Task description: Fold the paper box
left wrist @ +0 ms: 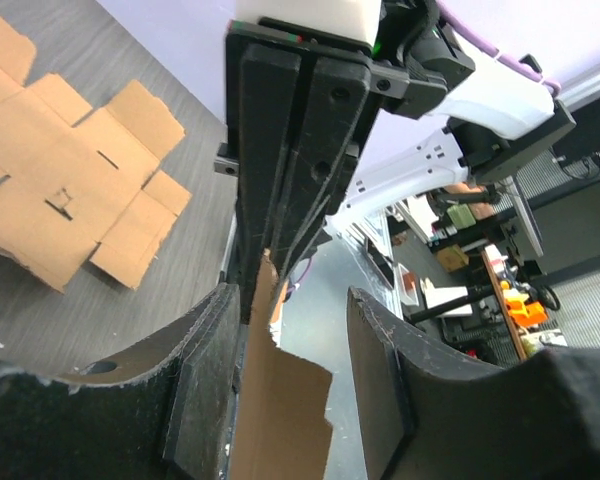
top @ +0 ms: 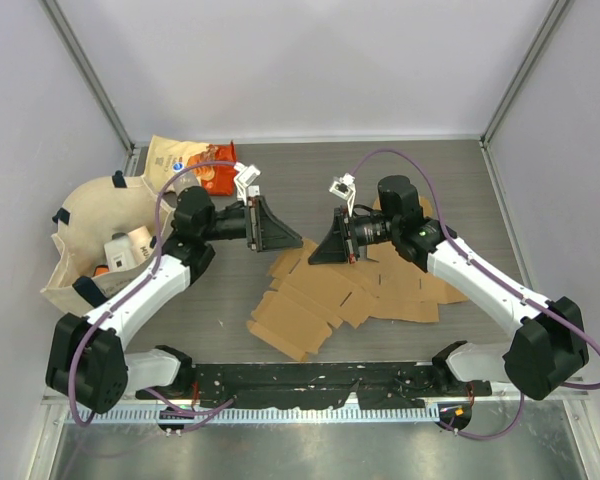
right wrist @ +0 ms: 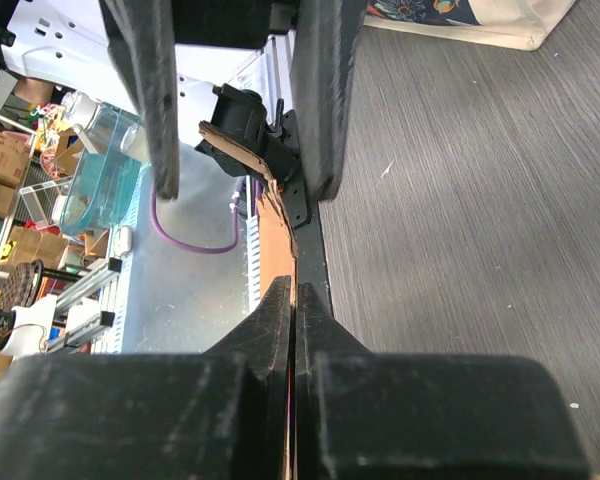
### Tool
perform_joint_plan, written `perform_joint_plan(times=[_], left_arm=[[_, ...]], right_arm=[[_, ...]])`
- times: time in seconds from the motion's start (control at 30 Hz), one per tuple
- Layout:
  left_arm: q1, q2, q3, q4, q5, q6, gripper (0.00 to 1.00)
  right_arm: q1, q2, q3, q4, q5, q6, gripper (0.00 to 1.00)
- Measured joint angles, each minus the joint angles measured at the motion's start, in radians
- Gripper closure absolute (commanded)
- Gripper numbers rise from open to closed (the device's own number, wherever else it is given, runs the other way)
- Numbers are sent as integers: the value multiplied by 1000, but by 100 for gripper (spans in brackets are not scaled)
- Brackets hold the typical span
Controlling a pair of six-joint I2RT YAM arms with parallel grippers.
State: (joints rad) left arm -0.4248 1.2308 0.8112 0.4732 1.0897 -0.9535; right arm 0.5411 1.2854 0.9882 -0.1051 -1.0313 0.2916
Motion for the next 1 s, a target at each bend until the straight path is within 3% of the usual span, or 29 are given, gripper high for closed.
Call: perform_joint_plan(times=[0.17, 0.27, 0.67, 1.0], left_arm=[[73, 3, 0, 18, -31, -42, 48], [98, 24, 0, 38, -42, -66, 53], [35, 46, 4, -81, -26, 16, 66], [-5, 50, 7, -80, -11, 27, 59]], right_arm=[[0, 0, -1, 0, 0, 0, 99], [0, 0, -1, 0, 0, 0, 99], [0, 0, -1, 0, 1, 0, 99], [3, 0, -1, 0, 1, 2, 99]])
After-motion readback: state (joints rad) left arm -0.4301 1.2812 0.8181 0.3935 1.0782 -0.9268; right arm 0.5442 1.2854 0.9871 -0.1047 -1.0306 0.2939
